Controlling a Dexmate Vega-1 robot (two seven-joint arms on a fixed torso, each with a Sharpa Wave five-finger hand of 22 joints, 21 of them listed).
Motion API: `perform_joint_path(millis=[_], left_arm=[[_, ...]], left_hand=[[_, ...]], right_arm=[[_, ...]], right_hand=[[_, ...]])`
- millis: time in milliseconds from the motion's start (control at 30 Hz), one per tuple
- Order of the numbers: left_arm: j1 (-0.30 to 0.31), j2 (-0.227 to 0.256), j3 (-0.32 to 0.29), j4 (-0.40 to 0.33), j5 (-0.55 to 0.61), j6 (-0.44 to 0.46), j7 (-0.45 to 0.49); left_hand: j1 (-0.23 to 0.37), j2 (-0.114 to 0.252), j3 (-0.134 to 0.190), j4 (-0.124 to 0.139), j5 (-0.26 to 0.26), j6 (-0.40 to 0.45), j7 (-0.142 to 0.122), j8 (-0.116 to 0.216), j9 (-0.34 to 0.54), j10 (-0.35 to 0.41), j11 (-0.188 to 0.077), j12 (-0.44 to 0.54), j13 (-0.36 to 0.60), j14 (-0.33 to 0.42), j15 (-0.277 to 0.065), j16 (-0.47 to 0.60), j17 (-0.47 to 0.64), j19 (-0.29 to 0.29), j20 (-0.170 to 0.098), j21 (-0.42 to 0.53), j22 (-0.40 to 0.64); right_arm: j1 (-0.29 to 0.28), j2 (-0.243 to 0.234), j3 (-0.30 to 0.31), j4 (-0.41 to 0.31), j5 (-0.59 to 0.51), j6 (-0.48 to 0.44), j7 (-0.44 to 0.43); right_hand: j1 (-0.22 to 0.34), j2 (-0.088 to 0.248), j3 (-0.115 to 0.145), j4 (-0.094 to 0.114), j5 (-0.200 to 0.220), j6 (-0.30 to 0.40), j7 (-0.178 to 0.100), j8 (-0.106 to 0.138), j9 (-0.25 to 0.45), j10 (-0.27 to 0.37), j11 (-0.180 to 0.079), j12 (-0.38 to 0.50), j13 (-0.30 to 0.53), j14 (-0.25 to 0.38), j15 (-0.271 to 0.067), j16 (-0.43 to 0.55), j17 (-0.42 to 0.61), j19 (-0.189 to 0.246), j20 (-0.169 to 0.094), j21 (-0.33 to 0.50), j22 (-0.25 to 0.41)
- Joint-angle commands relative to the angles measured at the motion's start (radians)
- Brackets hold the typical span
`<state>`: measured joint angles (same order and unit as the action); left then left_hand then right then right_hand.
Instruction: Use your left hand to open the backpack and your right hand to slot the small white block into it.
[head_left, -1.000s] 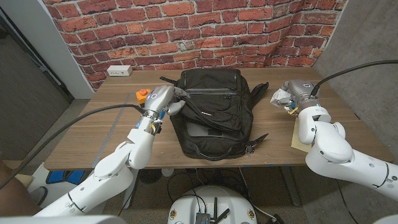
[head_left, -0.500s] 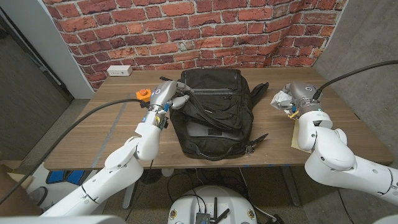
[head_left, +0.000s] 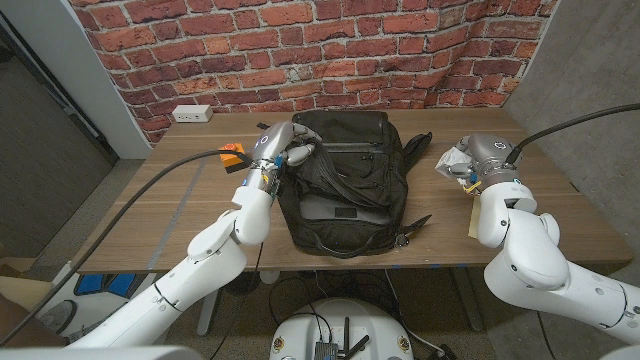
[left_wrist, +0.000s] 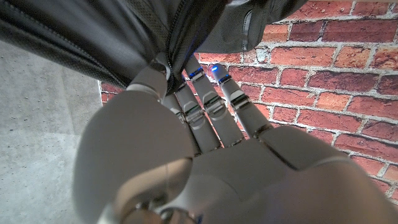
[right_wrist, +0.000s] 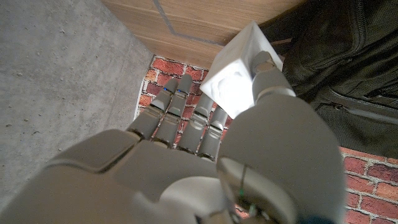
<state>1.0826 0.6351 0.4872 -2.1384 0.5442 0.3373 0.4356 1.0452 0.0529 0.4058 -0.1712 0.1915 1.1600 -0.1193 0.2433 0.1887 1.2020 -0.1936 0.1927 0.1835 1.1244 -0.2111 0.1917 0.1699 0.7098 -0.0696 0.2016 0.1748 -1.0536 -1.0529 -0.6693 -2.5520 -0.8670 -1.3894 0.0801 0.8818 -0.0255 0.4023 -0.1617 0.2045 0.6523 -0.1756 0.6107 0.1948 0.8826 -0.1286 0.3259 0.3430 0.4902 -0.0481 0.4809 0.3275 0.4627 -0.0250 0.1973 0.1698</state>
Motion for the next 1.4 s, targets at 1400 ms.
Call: perform_joint_path(millis=[1400], left_arm=[[-0.177, -0.124, -0.027, 0.054, -0.52, 0.119, -0.005]], left_hand=[[0.006, 0.009, 0.012, -0.002, 0.006, 0.005, 0.016, -0.007, 0.006, 0.027, -0.007, 0.005, 0.005, 0.02, -0.031, -0.004, 0.006, 0.026, -0.128, 0.008, 0.001]], right_arm=[[-0.108, 0.169, -0.014, -0.043, -0.211, -0.007, 0.09]], right_hand=[[0.014, 0.031, -0.008, 0.003, 0.009, 0.025, -0.007, -0.004, 0.001, 0.099, -0.089, -0.001, 0.017, 0.011, -0.147, 0.009, 0.007, 0.005, 0.005, -0.002, 0.002]])
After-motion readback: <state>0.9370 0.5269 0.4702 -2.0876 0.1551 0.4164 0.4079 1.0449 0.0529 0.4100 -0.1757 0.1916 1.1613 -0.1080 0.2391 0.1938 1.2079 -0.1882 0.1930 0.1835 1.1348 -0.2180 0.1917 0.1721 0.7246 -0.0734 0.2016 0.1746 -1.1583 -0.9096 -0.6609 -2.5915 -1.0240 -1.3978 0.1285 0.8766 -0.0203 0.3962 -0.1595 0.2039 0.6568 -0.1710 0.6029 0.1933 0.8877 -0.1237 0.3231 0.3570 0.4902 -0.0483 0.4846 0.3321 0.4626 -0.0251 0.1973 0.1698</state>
